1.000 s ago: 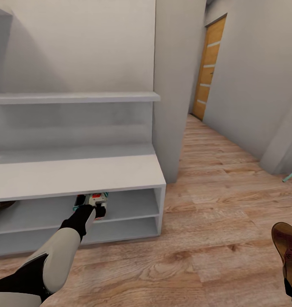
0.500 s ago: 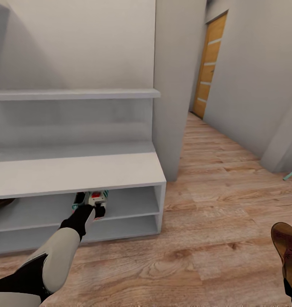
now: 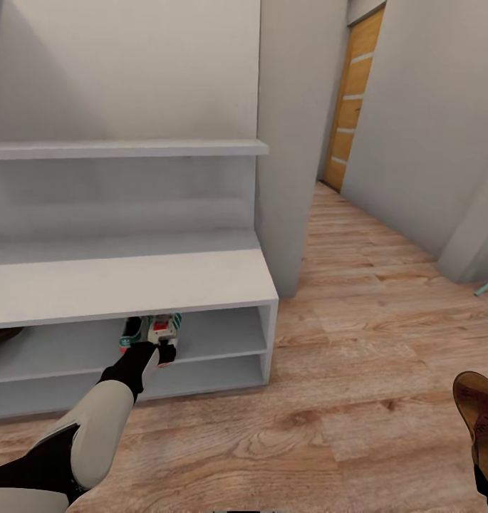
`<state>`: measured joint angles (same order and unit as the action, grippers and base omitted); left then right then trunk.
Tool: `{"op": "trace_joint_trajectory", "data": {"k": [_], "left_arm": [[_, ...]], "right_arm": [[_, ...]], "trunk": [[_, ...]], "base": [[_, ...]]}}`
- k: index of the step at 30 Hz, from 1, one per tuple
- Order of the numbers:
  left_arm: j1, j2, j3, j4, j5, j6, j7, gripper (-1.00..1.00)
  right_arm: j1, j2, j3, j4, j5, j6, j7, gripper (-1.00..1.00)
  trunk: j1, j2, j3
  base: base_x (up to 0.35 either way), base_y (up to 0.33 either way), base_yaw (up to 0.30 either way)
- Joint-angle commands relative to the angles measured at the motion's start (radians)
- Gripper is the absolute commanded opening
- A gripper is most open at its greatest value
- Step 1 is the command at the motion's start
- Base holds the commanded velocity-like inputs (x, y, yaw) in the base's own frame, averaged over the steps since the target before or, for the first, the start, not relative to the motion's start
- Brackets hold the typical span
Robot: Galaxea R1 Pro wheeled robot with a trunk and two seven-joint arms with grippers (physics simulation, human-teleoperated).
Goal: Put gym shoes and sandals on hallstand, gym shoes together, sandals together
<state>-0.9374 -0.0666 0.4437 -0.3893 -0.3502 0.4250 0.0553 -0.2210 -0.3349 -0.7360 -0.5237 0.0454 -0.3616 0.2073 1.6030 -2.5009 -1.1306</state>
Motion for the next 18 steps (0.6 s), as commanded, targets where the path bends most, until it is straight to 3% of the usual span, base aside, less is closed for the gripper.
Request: {"op": "trace_joint_trajectory", "data": {"k": [1, 18], "left_arm": [[0.000, -0.001, 0.004, -0.002, -0.001, 0.004, 0.001, -1.00], [0.000, -0.002, 0.003, -0.001, -0.001, 0.003, 0.001, -1.00]], "right_arm": [[-0.001, 0.001, -0.008, 0.001, 0.001, -0.002, 0.010, -1.00], [-0.001, 0.001, -0.008, 0.001, 0.001, -0.002, 0.010, -1.00]], "trunk": [[0.000, 0.000, -0.002], [0.000, 0.000, -0.006]], "base": [[0.000, 0.000, 0.000], [0.024, 0.000, 0.000]]}}
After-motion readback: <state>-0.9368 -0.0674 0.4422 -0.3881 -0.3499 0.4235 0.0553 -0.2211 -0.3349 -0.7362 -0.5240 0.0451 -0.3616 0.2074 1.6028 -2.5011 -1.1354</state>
